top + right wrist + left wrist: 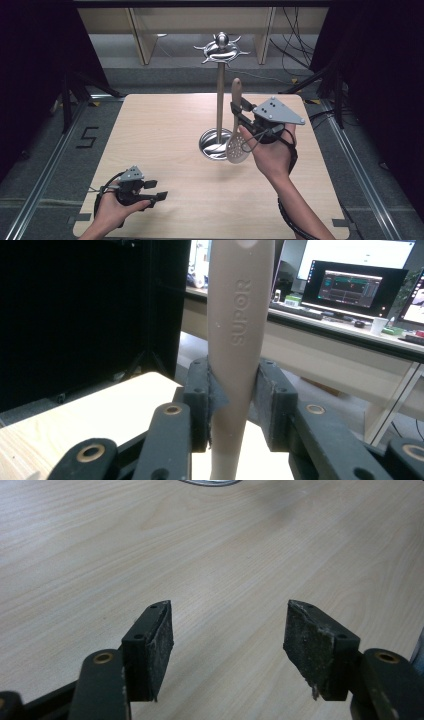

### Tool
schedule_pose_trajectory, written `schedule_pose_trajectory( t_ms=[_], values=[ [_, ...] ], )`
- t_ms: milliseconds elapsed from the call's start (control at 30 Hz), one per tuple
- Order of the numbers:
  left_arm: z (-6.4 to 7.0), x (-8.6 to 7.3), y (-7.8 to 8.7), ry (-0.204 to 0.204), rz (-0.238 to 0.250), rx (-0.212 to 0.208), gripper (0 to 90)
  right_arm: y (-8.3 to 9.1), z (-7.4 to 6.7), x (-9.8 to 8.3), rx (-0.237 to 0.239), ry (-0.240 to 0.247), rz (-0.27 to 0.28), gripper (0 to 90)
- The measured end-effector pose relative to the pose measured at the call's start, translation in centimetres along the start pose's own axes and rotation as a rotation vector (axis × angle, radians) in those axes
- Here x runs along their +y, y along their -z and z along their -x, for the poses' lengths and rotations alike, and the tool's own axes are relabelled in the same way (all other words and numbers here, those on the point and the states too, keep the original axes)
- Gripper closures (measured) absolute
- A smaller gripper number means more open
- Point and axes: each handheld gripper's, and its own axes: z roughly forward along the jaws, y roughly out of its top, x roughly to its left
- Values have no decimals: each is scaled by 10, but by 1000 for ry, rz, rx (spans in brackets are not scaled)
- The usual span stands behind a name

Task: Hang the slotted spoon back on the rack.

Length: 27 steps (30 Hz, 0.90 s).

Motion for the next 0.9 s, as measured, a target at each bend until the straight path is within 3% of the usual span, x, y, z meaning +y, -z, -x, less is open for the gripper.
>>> schedule_pose_trajectory(
  t_ms=[233,500,833,900],
  values=[
    [0,0,0,0,0,-1,356,-4,1,5,-11,5,15,704],
    [0,0,0,0,1,-1,355,-9,3,13,-32,-24,21,703],
    [0,0,0,3,4,-6,355,-18,3,18,-41,-18,-3,703],
    [1,0,0,26,8,-5,356,-21,3,18,-44,-22,-18,702]
  ],
)
